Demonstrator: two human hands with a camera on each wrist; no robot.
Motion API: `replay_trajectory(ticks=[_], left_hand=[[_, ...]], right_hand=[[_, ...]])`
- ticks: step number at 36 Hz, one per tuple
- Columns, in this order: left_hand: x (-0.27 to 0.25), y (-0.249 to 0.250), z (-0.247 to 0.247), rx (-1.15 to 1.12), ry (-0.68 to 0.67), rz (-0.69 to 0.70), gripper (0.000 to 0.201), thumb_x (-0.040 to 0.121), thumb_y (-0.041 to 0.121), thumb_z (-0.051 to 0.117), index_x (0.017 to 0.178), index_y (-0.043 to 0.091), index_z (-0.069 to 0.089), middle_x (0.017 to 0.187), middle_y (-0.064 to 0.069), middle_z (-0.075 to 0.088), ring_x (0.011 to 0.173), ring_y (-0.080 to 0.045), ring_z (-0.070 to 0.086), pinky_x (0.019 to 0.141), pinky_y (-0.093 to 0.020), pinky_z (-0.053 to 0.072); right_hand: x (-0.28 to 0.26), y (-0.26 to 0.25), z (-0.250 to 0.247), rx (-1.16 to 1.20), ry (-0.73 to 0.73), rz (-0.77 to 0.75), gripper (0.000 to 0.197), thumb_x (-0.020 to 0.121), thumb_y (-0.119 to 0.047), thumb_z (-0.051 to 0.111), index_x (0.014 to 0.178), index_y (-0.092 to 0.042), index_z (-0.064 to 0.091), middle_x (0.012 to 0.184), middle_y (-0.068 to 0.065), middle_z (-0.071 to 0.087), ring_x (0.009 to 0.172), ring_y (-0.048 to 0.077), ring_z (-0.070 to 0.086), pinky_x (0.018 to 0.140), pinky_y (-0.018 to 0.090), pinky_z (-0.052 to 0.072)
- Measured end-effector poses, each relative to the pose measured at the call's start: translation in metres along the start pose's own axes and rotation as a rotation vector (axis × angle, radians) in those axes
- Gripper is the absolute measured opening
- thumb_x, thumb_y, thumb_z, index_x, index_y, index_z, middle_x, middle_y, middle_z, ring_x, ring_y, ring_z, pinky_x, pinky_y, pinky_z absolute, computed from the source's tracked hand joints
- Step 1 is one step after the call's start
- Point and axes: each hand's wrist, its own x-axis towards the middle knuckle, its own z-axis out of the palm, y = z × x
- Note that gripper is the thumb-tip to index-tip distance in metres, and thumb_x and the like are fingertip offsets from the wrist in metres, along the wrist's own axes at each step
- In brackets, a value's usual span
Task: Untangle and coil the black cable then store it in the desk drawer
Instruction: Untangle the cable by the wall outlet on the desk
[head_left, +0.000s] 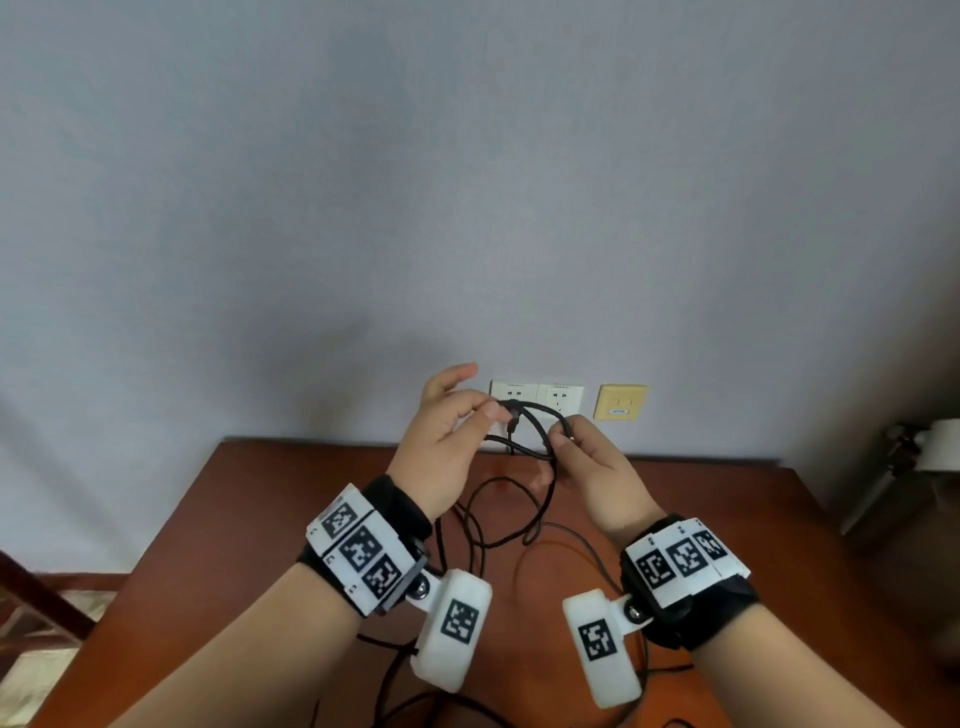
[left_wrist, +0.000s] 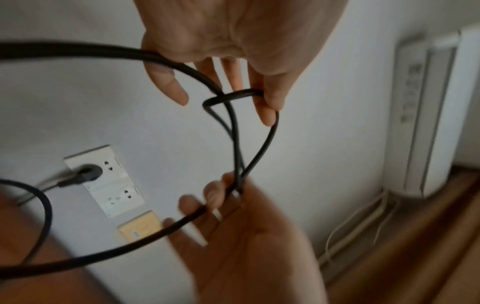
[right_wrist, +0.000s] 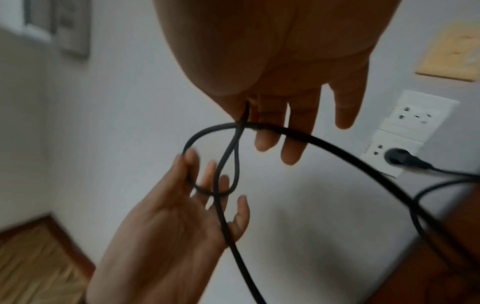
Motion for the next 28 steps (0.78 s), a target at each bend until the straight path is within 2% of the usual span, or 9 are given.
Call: replay_trajectory(ticks=[3,6,8,10,13,16,20,24,28], left_hand=[[0.002,0.003,-0.005,-0.408,0.107,-0.118,0.034,0.097,0.005,0.045,0.073,0.019,0.066,0.112,0.015,0.054,0.089,0.01,0.056,0.084,-0.02,0.04],[0.006,0.006,-0.013,-0.791,0.112,-0.219,0.012,0.092,0.015,0.048,0.088,0.014,0.06,0.083,0.008,0.057,0.075,0.0,0.056,0.078,-0.025,0.039],[0.009,0.005,-0.017,-0.852,0.14,-0.319,0.015,0.09,0.023,0.049,0.09,0.012,0.059,0.067,0.007,0.057,0.068,-0.005,0.055,0.075,-0.026,0.04],[0.014,0.001,-0.02,-0.654,0.175,-0.415,0.024,0.091,0.023,0.053,0.073,0.013,0.065,0.058,0.002,0.053,0.064,-0.013,0.053,0.074,-0.028,0.042],[0.016,-0.003,-0.029,-0.06,0.035,-0.394,0.033,0.081,0.029,0.059,0.05,0.021,0.066,0.079,0.001,0.065,0.083,-0.014,0.061,0.086,-0.031,0.043],[0.014,0.01,-0.031,0.233,-0.184,-0.284,0.036,0.096,0.03,0.046,0.071,0.024,0.072,0.096,0.016,0.066,0.098,-0.004,0.059,0.091,-0.026,0.039],[0.006,0.025,-0.004,0.492,-0.465,-0.165,0.023,0.091,0.044,0.053,0.102,0.028,0.065,0.101,0.007,0.069,0.096,-0.011,0.062,0.091,-0.035,0.048],[0.001,0.026,0.007,0.632,-0.452,-0.066,0.022,0.098,0.026,0.044,0.109,0.015,0.06,0.101,-0.004,0.065,0.092,-0.021,0.06,0.084,-0.036,0.047],[0.003,0.022,0.004,0.517,-0.481,-0.178,0.033,0.101,0.028,0.038,0.105,0.008,0.064,0.096,-0.006,0.065,0.09,-0.02,0.059,0.086,-0.036,0.045]], right_hand=[[0.0,0.001,-0.005,0.053,-0.033,0.048,0.02,0.101,-0.007,0.034,0.084,-0.007,0.045,0.059,0.009,0.046,0.061,0.025,0.053,0.064,0.021,0.048],[0.0,0.003,-0.005,0.077,-0.055,0.107,0.017,0.101,-0.007,0.035,0.09,-0.002,0.048,0.056,0.008,0.042,0.053,0.013,0.054,0.06,0.026,0.045],[0.0,0.004,-0.006,0.062,-0.032,0.122,0.017,0.1,-0.009,0.038,0.09,-0.003,0.051,0.054,0.002,0.041,0.046,0.007,0.046,0.053,0.021,0.04],[0.003,0.002,-0.009,-0.023,0.03,0.09,0.017,0.099,-0.01,0.042,0.087,-0.008,0.054,0.056,-0.004,0.04,0.048,0.005,0.037,0.047,0.016,0.032],[0.008,-0.003,-0.013,-0.233,0.096,-0.037,0.015,0.098,-0.011,0.043,0.091,-0.007,0.056,0.063,-0.006,0.043,0.053,0.002,0.037,0.052,0.012,0.033],[0.009,-0.007,-0.012,-0.464,0.062,-0.123,0.015,0.098,-0.017,0.044,0.092,-0.01,0.056,0.065,-0.005,0.049,0.057,0.006,0.042,0.058,0.019,0.035],[0.008,-0.011,0.002,-0.581,0.005,-0.201,0.011,0.098,-0.015,0.042,0.091,-0.016,0.05,0.068,-0.008,0.053,0.06,0.003,0.048,0.057,0.015,0.036],[0.007,-0.013,0.008,-0.589,0.028,-0.223,0.013,0.098,-0.01,0.039,0.092,-0.017,0.049,0.072,-0.011,0.052,0.063,-0.001,0.049,0.059,0.009,0.035],[0.003,-0.008,0.006,-0.573,0.032,-0.235,0.016,0.097,-0.008,0.041,0.089,-0.016,0.052,0.081,-0.001,0.056,0.073,0.006,0.05,0.064,0.015,0.035]])
